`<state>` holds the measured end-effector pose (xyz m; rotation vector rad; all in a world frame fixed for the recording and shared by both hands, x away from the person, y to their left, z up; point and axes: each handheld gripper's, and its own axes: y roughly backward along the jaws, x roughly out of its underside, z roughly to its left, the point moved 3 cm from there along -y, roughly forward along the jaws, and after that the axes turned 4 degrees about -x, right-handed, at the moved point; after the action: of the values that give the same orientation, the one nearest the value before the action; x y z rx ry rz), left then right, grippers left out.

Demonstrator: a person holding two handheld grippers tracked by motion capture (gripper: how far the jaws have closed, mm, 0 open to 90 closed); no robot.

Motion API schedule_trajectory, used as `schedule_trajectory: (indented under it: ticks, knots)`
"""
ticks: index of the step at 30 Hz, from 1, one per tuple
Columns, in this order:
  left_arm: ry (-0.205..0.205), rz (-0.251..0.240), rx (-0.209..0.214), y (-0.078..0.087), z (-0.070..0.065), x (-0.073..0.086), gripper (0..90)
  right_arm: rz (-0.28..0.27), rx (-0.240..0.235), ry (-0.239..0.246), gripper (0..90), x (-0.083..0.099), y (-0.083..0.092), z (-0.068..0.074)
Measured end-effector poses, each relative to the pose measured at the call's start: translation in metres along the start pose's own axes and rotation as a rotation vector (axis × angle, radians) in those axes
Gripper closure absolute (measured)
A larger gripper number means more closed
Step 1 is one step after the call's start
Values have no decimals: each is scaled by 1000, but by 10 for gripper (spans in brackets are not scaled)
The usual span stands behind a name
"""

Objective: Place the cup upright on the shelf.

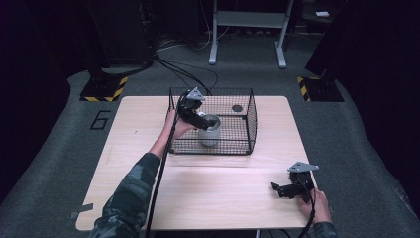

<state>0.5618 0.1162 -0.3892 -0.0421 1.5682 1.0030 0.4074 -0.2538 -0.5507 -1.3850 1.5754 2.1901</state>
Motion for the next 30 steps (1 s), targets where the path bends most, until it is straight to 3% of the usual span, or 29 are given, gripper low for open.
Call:
schedule_trajectory:
  ticks: [2,5,14,20,30]
  knots:
    - [4,5,8,4,-1,1,2,1,0,-1,0,0,0,0]
    - [34,-13,-13,16,-6,7,1,0,0,-1,0,0,0,0]
    - [37,-36,-34,43,-17,21,1,0,0,0,0,0,0,0]
    - [14,-46,-53,63,-28,31,1,0,0,-1,0,0,0,0]
    - [-31,-17,-70,92,-48,61,1,2,-1,-7,0,0,0,1]
